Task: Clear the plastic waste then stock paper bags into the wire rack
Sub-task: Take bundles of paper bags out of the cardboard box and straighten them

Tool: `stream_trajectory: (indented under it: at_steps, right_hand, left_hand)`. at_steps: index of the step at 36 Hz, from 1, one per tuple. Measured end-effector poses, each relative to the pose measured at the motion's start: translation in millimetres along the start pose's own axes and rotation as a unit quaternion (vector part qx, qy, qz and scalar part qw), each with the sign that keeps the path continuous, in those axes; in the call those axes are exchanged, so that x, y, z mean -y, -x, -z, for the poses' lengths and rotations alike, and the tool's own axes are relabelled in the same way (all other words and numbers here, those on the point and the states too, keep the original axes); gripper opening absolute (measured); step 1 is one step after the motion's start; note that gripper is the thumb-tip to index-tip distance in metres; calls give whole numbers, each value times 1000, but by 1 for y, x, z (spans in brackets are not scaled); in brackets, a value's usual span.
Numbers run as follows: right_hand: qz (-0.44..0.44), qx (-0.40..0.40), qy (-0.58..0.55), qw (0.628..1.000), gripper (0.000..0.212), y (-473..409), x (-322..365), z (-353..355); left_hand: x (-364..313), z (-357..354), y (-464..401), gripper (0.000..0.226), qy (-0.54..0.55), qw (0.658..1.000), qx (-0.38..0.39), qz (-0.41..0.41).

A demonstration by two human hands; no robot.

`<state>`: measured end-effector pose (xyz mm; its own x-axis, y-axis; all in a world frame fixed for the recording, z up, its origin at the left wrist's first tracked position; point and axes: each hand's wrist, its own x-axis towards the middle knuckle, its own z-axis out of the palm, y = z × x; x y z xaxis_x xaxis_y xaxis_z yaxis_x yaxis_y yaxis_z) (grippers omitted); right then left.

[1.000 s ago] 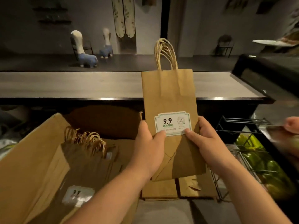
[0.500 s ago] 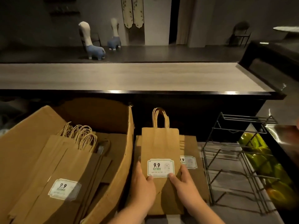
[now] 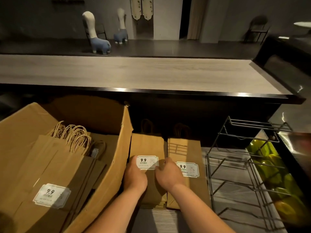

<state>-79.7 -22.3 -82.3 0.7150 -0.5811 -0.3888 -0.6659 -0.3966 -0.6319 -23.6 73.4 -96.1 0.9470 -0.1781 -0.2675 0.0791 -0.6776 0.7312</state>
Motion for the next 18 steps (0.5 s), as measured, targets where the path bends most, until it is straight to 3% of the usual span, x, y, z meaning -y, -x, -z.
stream_trajectory:
  at_steps: [4, 10, 14, 18]
  right_hand:
    - [14, -36, 18, 999, 42, 3, -17, 8]
    - [-24, -149, 56, 987, 60, 10, -48, 37]
    - [-83, -122, -42, 988, 73, -2, -56, 41]
    - [-107, -128, -15, 986, 89, -17, -62, 32]
  left_hand:
    - [5, -4, -2, 60, -41, 999, 4, 11]
    - [13, -10, -9, 60, -78, 997, -4, 18]
    - [13, -10, -13, 54, -87, 996, -8, 3]
    - [11, -11, -24, 45, -38, 999, -5, 18]
